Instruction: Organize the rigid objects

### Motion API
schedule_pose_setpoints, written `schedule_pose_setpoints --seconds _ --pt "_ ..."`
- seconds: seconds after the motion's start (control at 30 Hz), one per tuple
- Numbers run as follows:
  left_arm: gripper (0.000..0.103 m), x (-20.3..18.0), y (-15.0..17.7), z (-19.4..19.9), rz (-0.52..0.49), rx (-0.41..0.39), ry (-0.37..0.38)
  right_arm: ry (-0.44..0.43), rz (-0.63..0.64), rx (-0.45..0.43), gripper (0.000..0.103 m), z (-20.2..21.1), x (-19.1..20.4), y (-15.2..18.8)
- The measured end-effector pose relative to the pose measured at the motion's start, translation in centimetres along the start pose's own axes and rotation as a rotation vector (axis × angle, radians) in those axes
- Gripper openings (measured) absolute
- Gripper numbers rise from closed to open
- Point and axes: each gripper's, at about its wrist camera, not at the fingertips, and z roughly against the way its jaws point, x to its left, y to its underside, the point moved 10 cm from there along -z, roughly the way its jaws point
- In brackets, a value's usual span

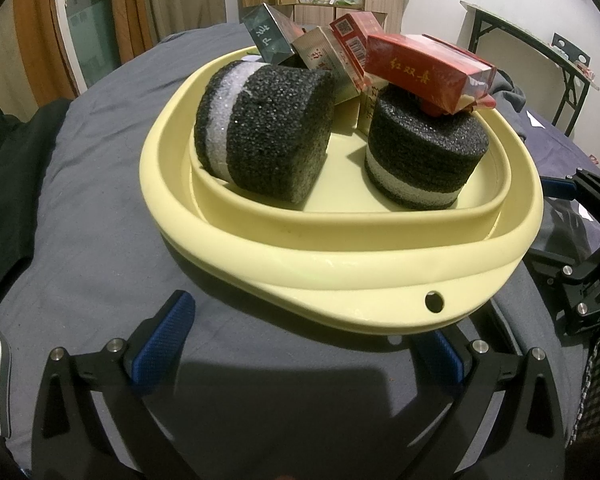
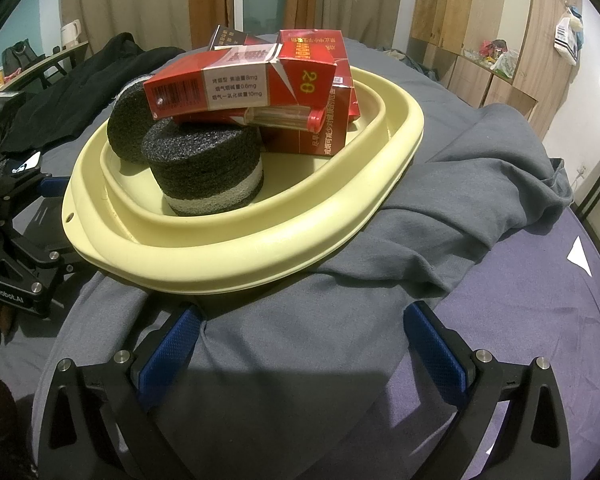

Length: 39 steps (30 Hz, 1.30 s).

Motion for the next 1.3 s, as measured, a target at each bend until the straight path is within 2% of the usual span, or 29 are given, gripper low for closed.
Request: schedule_pose_setpoints --seconds 1.3 --pt "0.103 0.31 -0.11 0.01 0.001 0.0 -0.001 0.0 0.0 0.0 0.103 0.0 0.0 0.0"
